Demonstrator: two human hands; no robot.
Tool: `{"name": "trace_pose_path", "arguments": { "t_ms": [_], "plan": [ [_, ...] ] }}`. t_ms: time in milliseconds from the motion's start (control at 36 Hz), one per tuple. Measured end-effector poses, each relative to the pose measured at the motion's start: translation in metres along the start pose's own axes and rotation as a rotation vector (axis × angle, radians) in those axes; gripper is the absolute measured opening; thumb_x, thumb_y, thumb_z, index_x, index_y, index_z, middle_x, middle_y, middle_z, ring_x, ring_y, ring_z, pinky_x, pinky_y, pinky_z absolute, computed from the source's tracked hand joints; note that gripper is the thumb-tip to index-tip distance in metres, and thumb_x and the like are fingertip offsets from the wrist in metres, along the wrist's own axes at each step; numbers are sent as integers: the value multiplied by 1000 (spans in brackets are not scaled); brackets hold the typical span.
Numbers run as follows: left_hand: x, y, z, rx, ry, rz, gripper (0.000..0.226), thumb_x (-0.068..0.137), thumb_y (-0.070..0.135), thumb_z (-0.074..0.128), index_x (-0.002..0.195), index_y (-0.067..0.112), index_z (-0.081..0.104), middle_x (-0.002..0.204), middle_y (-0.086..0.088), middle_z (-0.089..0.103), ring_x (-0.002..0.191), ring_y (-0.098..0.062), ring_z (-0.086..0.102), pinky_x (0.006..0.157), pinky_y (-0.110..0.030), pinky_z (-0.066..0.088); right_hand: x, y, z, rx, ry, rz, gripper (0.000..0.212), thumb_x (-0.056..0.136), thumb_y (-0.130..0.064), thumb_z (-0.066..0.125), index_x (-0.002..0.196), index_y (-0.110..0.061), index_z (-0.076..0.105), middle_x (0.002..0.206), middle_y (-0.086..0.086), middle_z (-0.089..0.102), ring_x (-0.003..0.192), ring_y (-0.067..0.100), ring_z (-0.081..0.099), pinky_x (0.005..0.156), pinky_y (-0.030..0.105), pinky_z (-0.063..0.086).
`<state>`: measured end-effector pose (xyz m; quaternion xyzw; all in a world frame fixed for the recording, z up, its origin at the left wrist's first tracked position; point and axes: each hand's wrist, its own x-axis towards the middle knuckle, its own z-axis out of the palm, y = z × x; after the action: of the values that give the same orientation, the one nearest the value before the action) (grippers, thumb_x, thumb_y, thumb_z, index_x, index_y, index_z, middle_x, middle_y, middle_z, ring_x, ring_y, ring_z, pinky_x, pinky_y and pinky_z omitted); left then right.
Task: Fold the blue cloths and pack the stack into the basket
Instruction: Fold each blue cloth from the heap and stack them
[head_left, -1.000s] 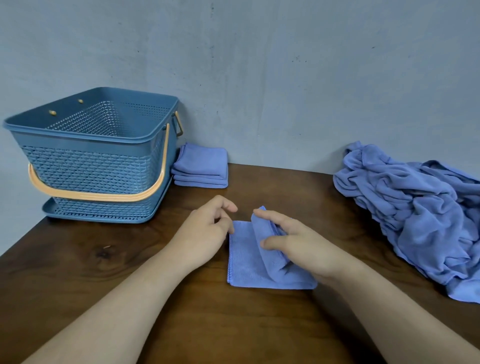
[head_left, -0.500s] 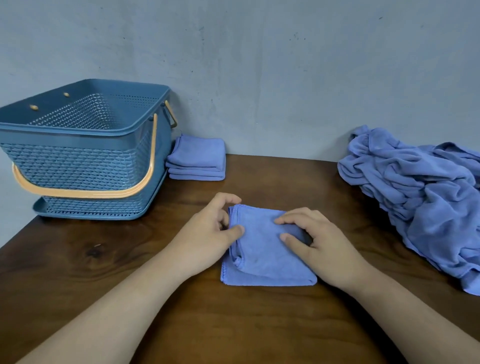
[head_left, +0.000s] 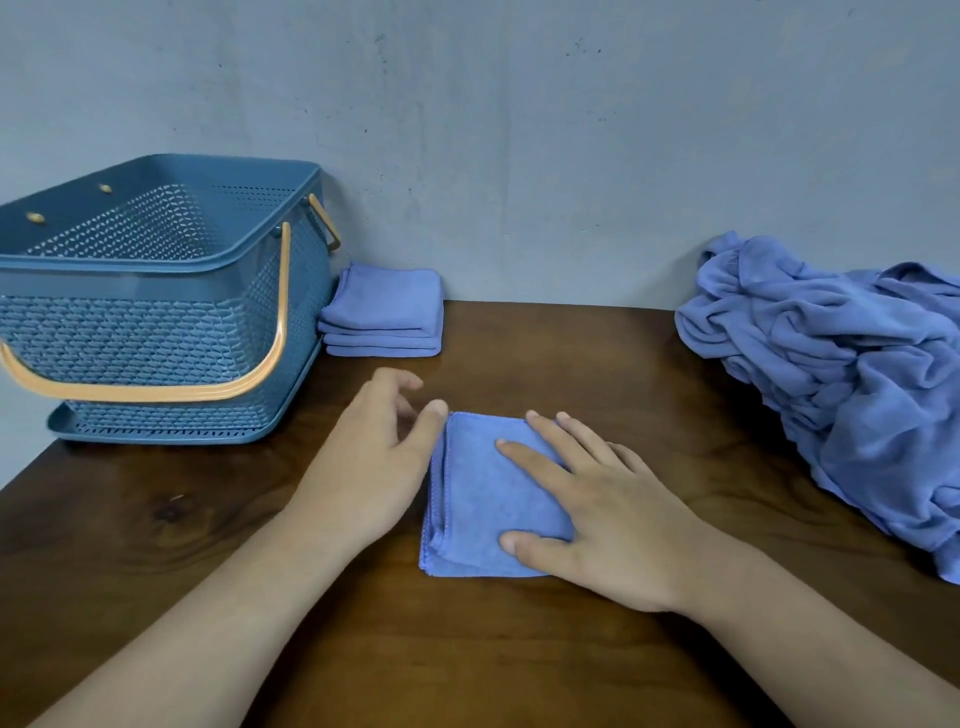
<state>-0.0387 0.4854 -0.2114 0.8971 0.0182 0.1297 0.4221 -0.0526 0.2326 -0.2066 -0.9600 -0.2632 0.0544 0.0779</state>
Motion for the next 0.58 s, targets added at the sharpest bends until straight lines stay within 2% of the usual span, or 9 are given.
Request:
{"name": "trace_pose_path", "arguments": {
  "t_ms": [139, 250, 306, 333, 389, 417, 472, 556, 583],
  "plan": [
    [-14, 3, 17, 289, -150, 81, 77, 91, 80, 45, 154, 35, 39, 152, 21, 42, 144, -7, 35, 121, -38, 31, 1, 0, 0, 60, -22, 12, 86, 86, -91, 27, 159, -60, -8, 169, -26, -25, 155, 1, -28, 130, 46, 2],
    [-10, -6, 20, 387, -164, 42, 92, 86, 90, 36, 157, 32, 35, 160, 15, 39, 153, -10, 27, 127, -40, 23, -2, 3, 1, 227, 13, -6, 77, 90, -90, 30, 159, -64, 8, 168, -35, -15, 152, -10, -24, 130, 40, -2],
    [-8, -9, 17, 435, -173, 21, 93, 85, 92, 32, 157, 33, 36, 161, 15, 38, 155, -11, 24, 128, -43, 21, -1, 7, 0, 389, 106, 46, 67, 95, -80, 39, 158, -60, 26, 168, -37, 5, 153, -15, -9, 130, 33, 4],
    [-9, -9, 15, 447, -183, 18, 92, 85, 92, 31, 156, 33, 37, 161, 15, 38, 155, -11, 24, 128, -43, 21, 0, 10, -1, 453, 197, 111, 61, 97, -75, 44, 155, -55, 37, 165, -36, 20, 153, -13, 5, 128, 30, 12],
    [-9, -7, 12, 450, -200, 16, 90, 86, 93, 30, 154, 35, 39, 160, 16, 39, 153, -11, 27, 128, -43, 22, 3, 18, -2, 390, 371, 269, 48, 97, -68, 48, 138, -45, 56, 146, -31, 46, 144, -5, 32, 115, 31, 30],
    [-9, -5, 12, 444, -205, 12, 87, 87, 92, 32, 153, 36, 40, 159, 17, 39, 152, -10, 28, 128, -43, 22, 4, 21, -2, 289, 397, 332, 41, 97, -68, 47, 127, -42, 60, 134, -29, 51, 138, -2, 37, 107, 31, 32],
    [-9, -2, 12, 420, -204, 4, 78, 88, 89, 38, 146, 38, 44, 153, 19, 42, 148, -9, 32, 127, -42, 22, 7, 23, -1, 179, 360, 398, 37, 96, -71, 47, 111, -41, 62, 122, -28, 49, 132, 0, 37, 101, 32, 28],
    [-8, 2, 13, 359, -178, -4, 61, 87, 83, 51, 128, 38, 51, 135, 22, 49, 138, -8, 39, 123, -40, 25, 15, 20, -1, 261, 325, 428, 35, 91, -74, 53, 97, -40, 60, 117, -28, 46, 122, -6, 31, 101, 31, 22],
    [-7, 2, 14, 333, -173, -15, 59, 86, 80, 54, 127, 37, 53, 136, 22, 49, 139, -8, 38, 124, -40, 24, 18, 19, 0, 290, 326, 422, 34, 91, -72, 55, 94, -39, 60, 117, -29, 46, 120, -8, 28, 102, 31, 21]
  ]
}}
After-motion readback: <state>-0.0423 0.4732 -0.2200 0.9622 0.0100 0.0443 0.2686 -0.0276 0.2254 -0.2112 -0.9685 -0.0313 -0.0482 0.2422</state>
